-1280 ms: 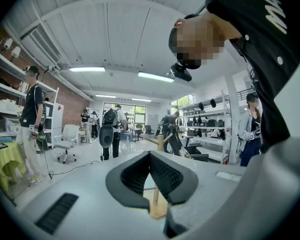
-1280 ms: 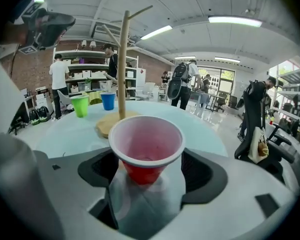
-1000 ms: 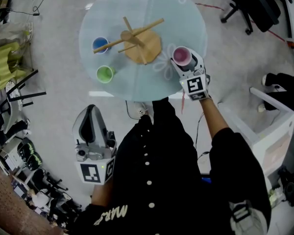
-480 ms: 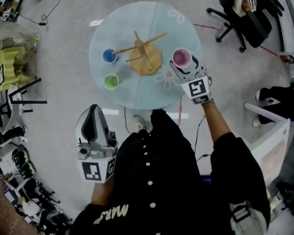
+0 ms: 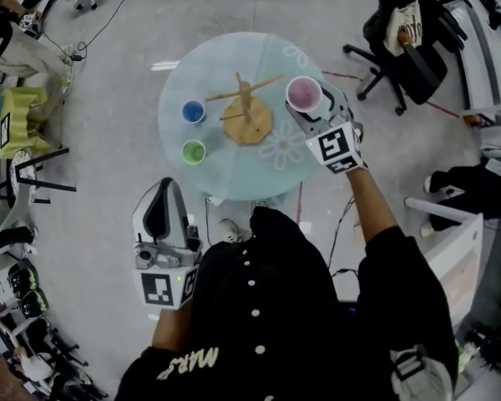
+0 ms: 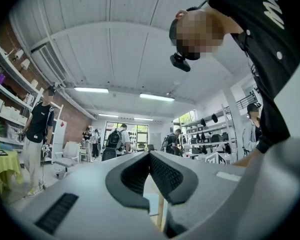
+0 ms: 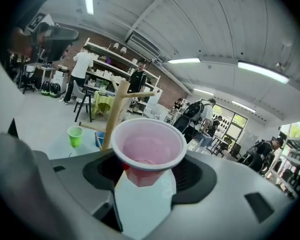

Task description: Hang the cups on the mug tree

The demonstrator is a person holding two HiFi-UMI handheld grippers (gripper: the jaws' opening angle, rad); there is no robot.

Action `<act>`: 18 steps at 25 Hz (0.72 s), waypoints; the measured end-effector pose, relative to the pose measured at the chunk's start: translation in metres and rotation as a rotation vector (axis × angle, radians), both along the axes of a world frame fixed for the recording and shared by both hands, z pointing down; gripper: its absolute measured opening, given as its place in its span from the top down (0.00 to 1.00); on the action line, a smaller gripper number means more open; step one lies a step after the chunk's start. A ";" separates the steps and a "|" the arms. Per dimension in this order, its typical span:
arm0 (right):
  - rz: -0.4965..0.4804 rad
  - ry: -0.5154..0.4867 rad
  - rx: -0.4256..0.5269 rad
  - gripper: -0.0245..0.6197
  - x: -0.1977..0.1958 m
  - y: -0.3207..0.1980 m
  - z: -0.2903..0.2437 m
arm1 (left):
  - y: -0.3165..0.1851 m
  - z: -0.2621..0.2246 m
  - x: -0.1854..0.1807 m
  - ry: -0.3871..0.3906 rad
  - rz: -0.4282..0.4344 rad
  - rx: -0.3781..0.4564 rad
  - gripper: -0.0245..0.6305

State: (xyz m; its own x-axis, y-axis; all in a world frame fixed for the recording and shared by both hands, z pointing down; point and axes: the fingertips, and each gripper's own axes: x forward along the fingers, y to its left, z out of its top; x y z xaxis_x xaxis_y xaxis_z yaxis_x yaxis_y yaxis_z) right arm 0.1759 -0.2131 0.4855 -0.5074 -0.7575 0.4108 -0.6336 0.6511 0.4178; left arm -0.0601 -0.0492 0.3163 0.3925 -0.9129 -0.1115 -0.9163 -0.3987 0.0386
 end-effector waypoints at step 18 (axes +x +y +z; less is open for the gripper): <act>-0.162 0.536 0.250 0.51 -0.025 -0.004 -0.062 | 0.022 -0.035 -0.026 0.056 -0.009 0.085 0.96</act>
State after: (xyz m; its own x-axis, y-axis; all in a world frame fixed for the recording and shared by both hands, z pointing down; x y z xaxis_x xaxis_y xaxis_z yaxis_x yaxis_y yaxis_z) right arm 0.1510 -0.2168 0.4231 -0.3962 -0.7944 0.4604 -0.1936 0.5624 0.8039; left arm -0.0860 -0.0270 0.2812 0.3749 -0.9029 -0.2102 -0.9174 -0.3940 0.0564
